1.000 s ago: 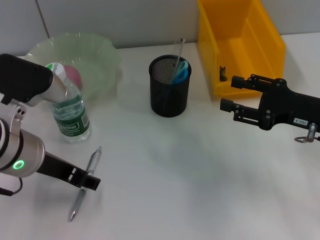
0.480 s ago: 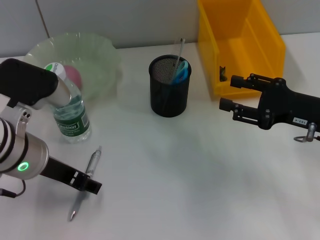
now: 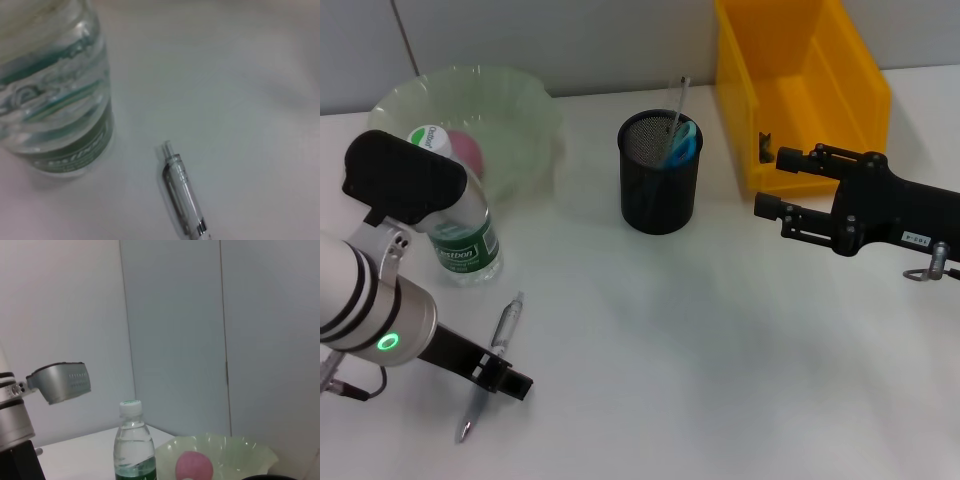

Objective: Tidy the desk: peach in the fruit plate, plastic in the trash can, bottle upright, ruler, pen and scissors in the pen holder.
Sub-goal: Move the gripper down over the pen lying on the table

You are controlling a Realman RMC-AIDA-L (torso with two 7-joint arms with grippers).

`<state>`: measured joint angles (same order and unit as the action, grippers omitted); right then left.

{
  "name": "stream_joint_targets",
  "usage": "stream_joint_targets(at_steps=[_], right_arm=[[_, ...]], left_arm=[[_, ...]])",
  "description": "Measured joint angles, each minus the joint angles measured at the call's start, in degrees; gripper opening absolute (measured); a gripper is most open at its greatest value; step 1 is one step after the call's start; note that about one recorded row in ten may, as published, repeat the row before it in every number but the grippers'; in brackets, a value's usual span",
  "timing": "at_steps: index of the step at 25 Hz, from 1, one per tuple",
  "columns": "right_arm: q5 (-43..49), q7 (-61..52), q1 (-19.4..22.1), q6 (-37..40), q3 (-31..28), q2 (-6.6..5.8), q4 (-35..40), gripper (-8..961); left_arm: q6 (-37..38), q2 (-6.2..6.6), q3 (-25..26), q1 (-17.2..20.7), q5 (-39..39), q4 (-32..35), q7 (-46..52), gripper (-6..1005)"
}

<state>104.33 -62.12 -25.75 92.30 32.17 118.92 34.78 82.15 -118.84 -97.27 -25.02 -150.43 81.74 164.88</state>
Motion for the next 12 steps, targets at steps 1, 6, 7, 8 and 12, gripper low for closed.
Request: stream_joint_targets(at_steps=[1,6,7,8,12], right_arm=[[0.0,-0.1,0.0,0.0,0.0,0.0,0.0,676],[0.0,-0.6,0.0,0.1,0.0,0.0,0.0,676],[0.0,-0.6,0.0,0.1,0.0,0.0,0.0,677],[0.0,-0.6,0.0,0.1,0.0,0.0,0.0,677],[0.0,-0.7,0.0,0.2,0.0,0.03,0.0,677]], left_arm=[[0.0,0.0,0.0,0.0,0.0,0.0,0.0,787],[-0.1,0.06,-0.3,-0.3,-0.2,-0.2,0.0,786],[-0.1,0.06,-0.3,-0.3,-0.2,-0.2,0.0,786],[-0.1,0.07,-0.3,-0.3,-0.2,-0.2,-0.1,786],[0.2,0.1,-0.4,-0.7,-0.2,-0.8,-0.4,742]])
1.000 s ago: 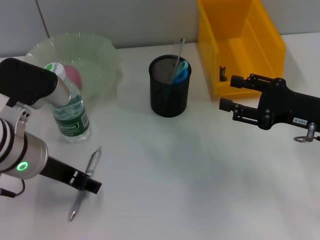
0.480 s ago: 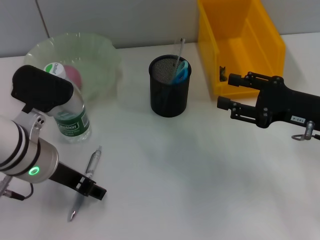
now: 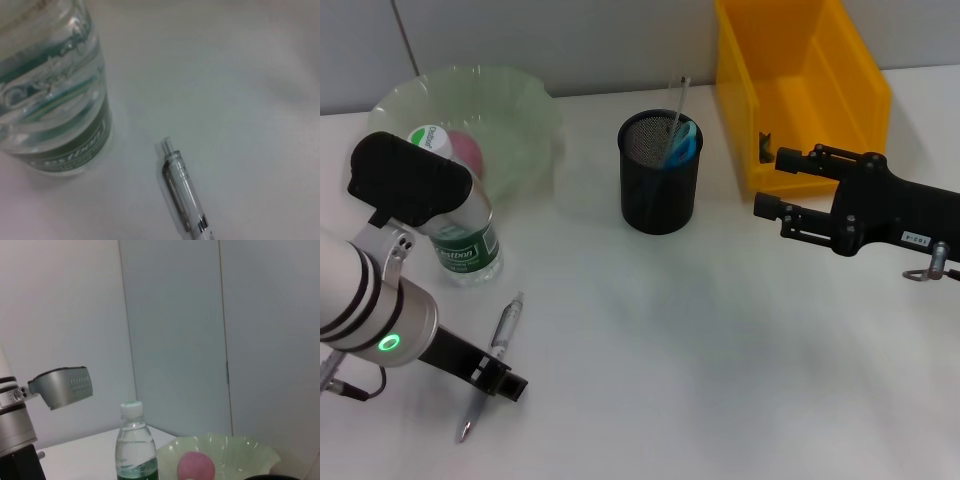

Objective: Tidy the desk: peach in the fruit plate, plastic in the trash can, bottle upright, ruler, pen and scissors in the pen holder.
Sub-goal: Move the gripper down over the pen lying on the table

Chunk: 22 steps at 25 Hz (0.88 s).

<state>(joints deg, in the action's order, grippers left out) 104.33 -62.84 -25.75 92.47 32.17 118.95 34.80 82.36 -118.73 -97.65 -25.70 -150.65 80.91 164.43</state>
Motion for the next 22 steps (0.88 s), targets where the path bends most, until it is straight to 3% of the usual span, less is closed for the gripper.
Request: stream_joint_targets(at_steps=[7,15,22], right_arm=[[0.0,-0.7,0.0,0.1,0.0,0.05,0.0,678],[0.0,-1.3,0.1,0.3,0.0,0.05,0.0,677],[-0.1,-1.4,0.1,0.4,0.0,0.0,0.0,676]], left_arm=[[0.1,0.0,0.0,-0.4,0.0,-0.7,-0.3,576],[0.1,0.08,-0.1,-0.4,-0.3,-0.8,-0.7,568],[0.1,0.09,-0.1,-0.4,-1.1,-0.8,-0.7,415]])
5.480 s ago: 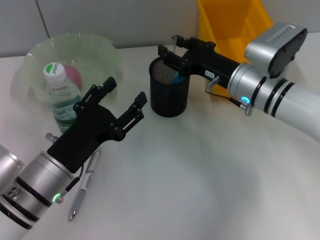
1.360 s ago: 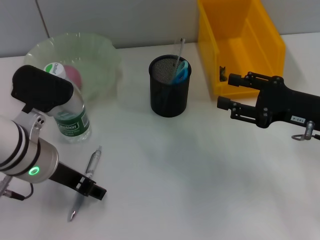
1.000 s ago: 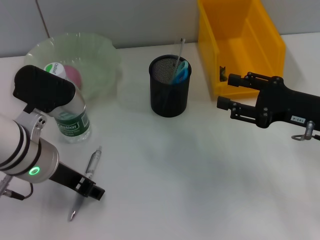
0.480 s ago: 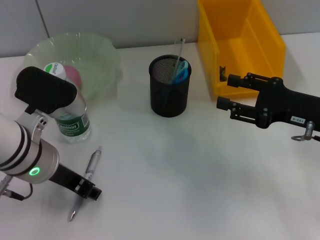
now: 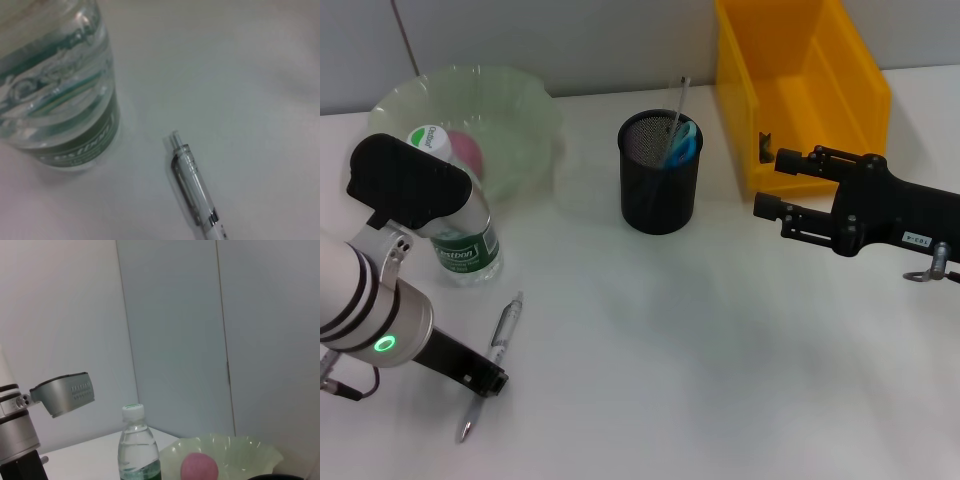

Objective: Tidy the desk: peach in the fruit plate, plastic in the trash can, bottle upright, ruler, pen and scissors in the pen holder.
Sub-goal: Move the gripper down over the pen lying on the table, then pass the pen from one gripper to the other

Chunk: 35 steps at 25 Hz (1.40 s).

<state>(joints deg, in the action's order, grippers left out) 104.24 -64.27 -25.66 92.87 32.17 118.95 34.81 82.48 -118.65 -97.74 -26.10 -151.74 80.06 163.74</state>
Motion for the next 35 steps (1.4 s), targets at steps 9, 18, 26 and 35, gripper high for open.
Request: stream_joint_targets(at_steps=[9,18,26,35], right_arm=[[0.0,-0.9,-0.1,0.1,0.0,-0.04,0.4,677],[-0.1,-1.4,-0.2,0.4,0.0,-0.04,0.4,677],[-0.1,-1.5,-0.2,0.7,-0.5,-0.04,0.4,678],[-0.1,-1.5,0.1,0.3,-0.6,-0.1,0.1,677]], left_arm=[[0.1,0.06,0.1,0.0,-0.1,0.0,0.0,289],[0.4,0.09,-0.2,-0.2,-1.2,0.2,-0.1,224],[1.4,0.09,4.3,1.6,3.0,5.8,-3.5,151],[0.5,0.15,15.1,5.0,21.3,8.9,-13.8,137]])
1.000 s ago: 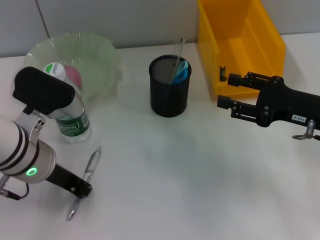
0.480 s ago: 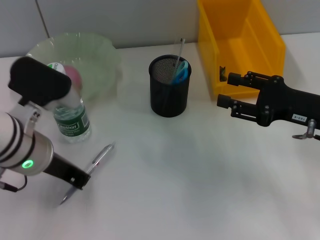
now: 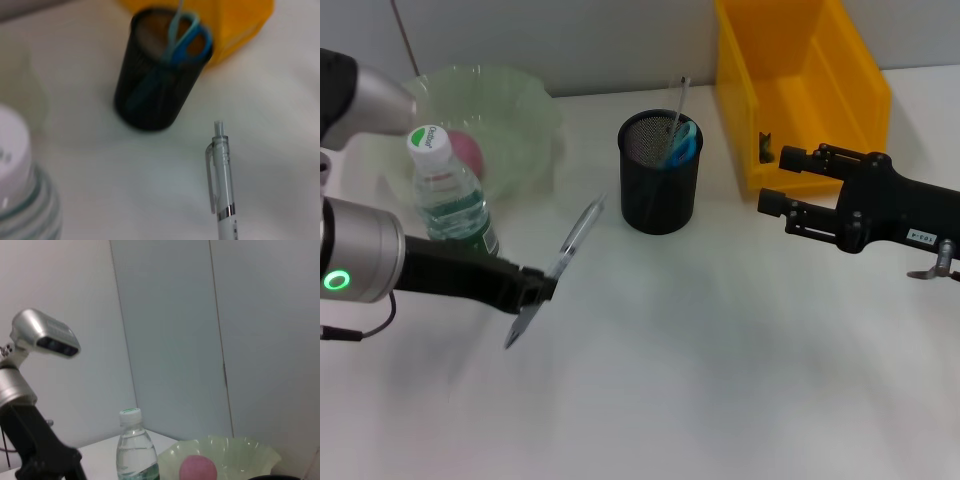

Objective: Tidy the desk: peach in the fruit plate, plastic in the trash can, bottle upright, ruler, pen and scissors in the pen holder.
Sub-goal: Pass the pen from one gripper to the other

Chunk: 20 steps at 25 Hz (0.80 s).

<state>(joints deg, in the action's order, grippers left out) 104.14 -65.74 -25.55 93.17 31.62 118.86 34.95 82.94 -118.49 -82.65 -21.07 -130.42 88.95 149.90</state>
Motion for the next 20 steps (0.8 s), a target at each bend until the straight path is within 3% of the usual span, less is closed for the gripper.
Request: stream_joint_targets(at_steps=[9,20], right_arm=[[-1.0,-1.8,0.0,4.2,-0.2,0.08,-1.0,676],[-3.1,-7.1,-2.0,10.6,0.1,0.06,-3.8,678]], left_arm=[[-4.8,-0.07,1.9,4.1,14.7,-1.6,-13.1,135],[-6.2,-0.07,2.4,5.1,29.9,-13.3,-34.1,138]])
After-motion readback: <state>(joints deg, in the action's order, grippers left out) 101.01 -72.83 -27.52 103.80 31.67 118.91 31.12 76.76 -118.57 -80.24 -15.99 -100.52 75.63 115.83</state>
